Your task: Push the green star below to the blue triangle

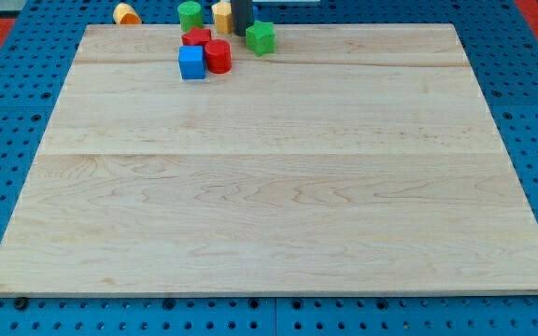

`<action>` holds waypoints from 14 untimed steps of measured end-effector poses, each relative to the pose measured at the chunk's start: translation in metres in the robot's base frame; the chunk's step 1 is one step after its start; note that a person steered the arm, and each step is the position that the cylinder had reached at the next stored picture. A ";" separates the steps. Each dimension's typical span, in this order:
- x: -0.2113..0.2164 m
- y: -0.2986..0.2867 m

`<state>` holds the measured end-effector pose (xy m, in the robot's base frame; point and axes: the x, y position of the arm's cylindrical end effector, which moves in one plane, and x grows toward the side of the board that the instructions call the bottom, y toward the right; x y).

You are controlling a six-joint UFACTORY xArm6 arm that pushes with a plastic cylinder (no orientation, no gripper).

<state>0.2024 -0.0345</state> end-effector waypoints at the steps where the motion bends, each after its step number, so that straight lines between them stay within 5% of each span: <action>1: 0.001 0.046; 4: 0.089 0.161; 8: 0.048 0.059; 10: 0.093 0.035; 14: 0.037 0.043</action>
<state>0.2396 0.0088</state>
